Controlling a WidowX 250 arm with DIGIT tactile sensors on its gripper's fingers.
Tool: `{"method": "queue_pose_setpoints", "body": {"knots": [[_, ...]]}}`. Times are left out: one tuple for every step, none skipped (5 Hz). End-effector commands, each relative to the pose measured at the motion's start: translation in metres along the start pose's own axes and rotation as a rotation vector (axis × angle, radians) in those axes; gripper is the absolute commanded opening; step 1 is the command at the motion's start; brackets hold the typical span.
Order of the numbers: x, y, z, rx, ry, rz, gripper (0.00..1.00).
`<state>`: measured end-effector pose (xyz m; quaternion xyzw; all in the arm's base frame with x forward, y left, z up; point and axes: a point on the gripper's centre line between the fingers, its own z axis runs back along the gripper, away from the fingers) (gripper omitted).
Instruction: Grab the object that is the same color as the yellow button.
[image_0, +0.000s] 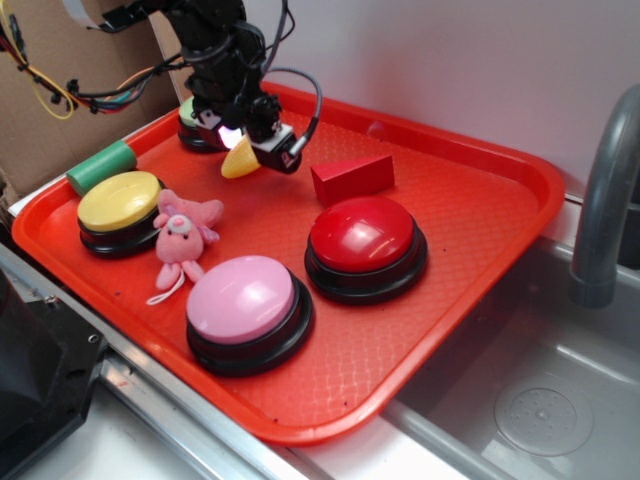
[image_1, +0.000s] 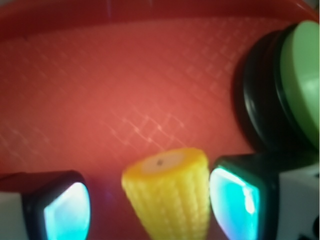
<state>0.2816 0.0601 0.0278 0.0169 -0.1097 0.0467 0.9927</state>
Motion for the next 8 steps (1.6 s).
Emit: {"method": "queue_pose_setpoints", "body": {"knots": [[0.009,0.007,-0.004,0.031,0.025,0.079,0.37],[0.01,0.007,-0.001,0.048,0.025,0.079,0.0],[0.015,0.0,0.02,0.137,0.063,0.163,0.0],[0.019,-0.017,0.06,0.103,0.083,0.275,0.0],[0.02,-0.039,0.102,-0.017,0.089,0.252,0.0],[0.015,-0.061,0.139,-0.081,0.052,0.24,0.0],[0.002,-0.083,0.169,-0.123,0.012,0.183,0.0],[-0.006,-0.085,0.172,-0.151,0.063,0.149,0.0]]}}
